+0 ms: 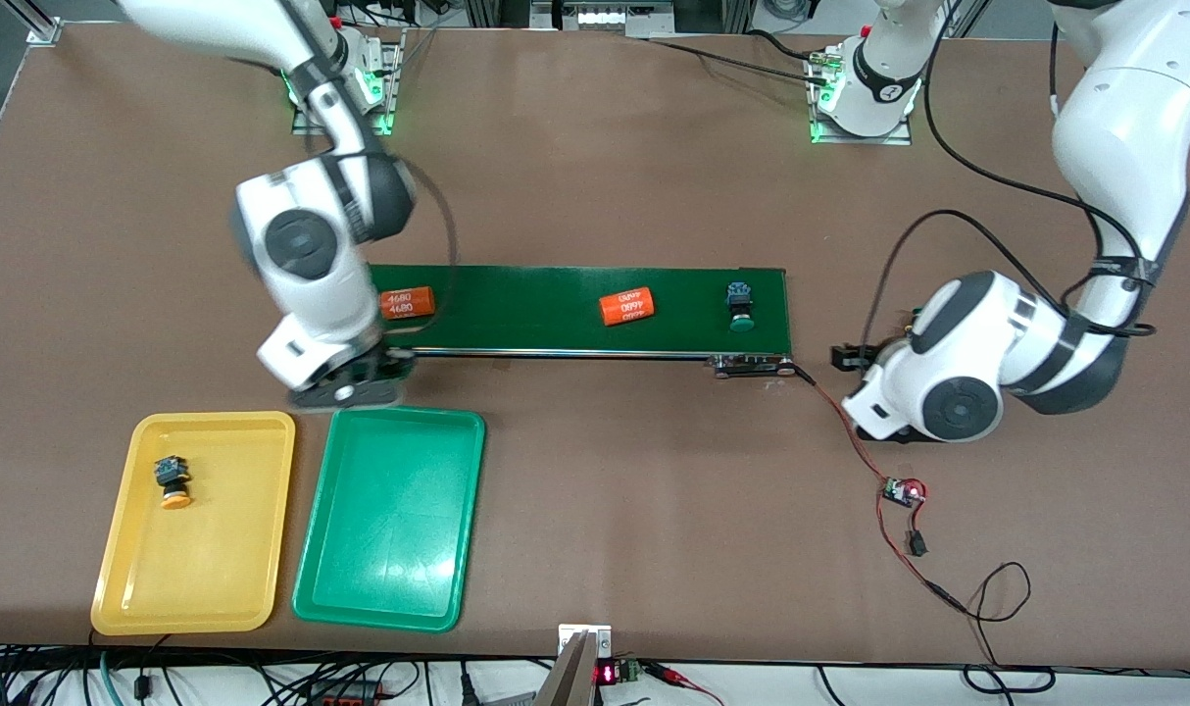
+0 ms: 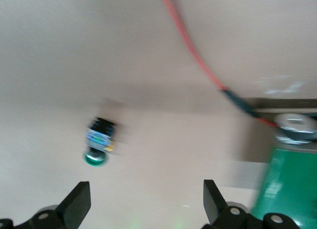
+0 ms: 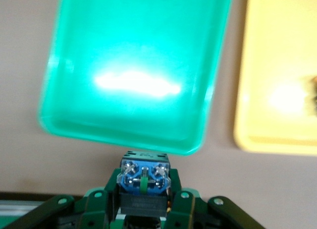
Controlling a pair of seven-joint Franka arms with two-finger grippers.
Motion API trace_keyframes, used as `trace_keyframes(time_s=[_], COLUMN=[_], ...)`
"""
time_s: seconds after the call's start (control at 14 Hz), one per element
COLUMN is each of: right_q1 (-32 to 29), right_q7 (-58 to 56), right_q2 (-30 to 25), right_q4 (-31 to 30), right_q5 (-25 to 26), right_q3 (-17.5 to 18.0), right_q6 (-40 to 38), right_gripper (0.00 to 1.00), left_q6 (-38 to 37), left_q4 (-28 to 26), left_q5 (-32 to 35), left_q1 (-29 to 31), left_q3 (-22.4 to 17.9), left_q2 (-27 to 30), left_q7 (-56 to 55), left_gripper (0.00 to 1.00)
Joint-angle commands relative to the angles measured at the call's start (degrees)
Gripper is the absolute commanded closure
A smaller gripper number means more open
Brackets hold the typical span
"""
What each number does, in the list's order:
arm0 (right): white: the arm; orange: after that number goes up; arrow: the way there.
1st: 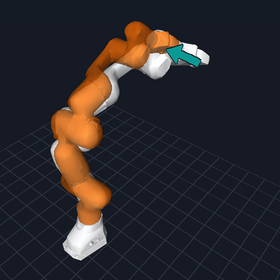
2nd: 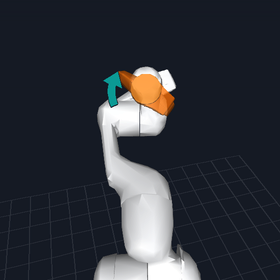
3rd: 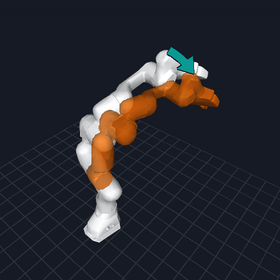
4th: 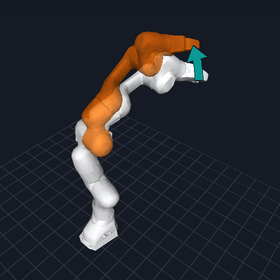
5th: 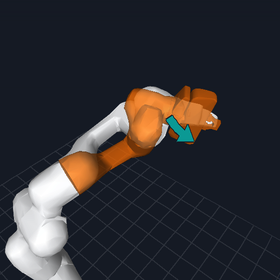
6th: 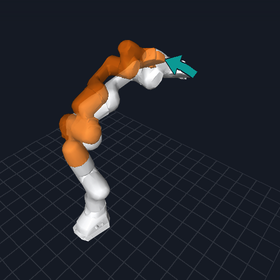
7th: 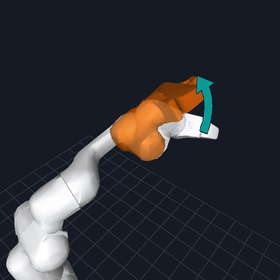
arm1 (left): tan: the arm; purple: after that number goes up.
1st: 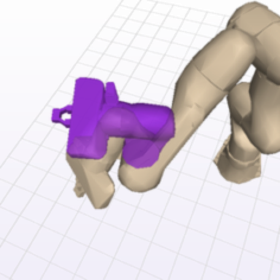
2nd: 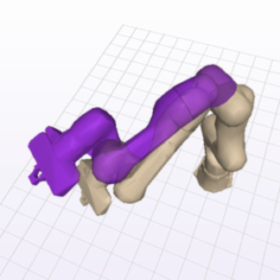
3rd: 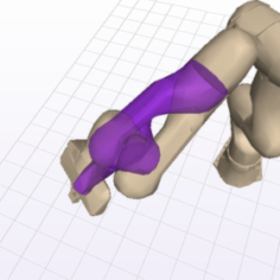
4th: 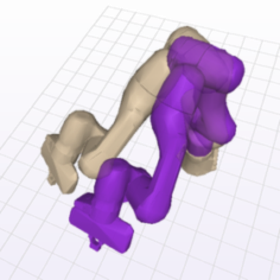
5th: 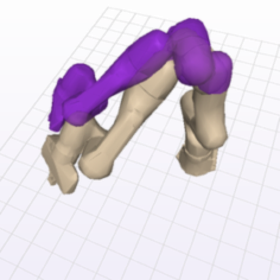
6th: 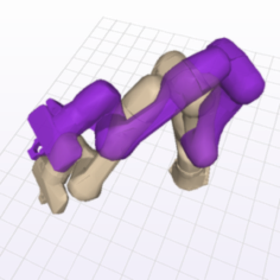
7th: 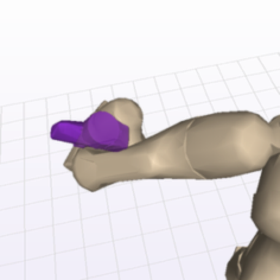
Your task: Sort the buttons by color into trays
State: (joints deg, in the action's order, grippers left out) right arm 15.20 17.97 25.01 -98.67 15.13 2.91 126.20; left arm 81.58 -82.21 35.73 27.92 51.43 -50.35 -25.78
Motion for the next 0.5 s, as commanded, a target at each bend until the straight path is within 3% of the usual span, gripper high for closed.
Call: trace_keyframes(time_s=[0.0, 0.43], right_q1=[-4.5, -17.5], right_q7=[-7.3, -27.0], right_q2=[2.9, 11.1], right_q4=[1.0, 2.6], right_q5=[-0.6, 0.0], right_q3=[0.1, 0.1], right_q6=[3.8, 15.8], right_gripper=[0.98, 0.97], left_q6=[2.0, 16.9], left_q4=[-3.2, -19.5], left_q5=[1.1, 3.8], left_q1=[4.9, 19.2], left_q3=[-1.2, 0.5], left_q2=[0.1, 1.5], left_q7=[9.1, 12.2], left_gripper=[0.00, 0.00])
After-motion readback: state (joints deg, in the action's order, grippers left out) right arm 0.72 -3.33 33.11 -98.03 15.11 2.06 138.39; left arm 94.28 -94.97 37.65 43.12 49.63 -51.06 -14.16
